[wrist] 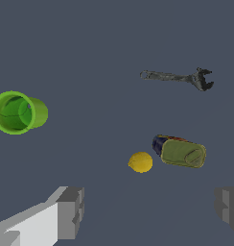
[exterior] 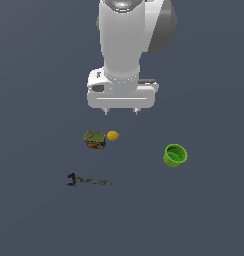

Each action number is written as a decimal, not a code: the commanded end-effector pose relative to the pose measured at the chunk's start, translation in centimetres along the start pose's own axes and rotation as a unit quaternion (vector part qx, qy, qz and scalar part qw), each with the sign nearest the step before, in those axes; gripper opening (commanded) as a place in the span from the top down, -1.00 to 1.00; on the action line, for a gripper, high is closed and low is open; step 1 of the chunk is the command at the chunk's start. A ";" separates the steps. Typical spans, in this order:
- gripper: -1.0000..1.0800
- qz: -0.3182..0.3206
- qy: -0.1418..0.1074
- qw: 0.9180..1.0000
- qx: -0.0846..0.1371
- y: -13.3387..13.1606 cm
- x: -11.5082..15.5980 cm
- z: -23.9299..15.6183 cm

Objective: Pick up a designated object from a clutter of objects.

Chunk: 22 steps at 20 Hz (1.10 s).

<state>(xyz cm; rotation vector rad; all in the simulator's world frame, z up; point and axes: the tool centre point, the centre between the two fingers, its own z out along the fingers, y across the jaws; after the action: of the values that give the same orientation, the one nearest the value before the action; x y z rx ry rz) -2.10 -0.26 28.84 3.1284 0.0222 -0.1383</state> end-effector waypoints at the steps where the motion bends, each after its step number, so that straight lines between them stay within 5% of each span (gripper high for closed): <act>1: -0.92 0.000 0.000 1.000 0.000 0.0 0.0 0.0; 22: -0.92 -0.032 0.000 0.999 -0.006 1.0 0.4 0.3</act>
<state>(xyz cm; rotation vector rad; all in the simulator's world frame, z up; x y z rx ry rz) -1.91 -1.12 28.63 3.1183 0.1050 -0.1371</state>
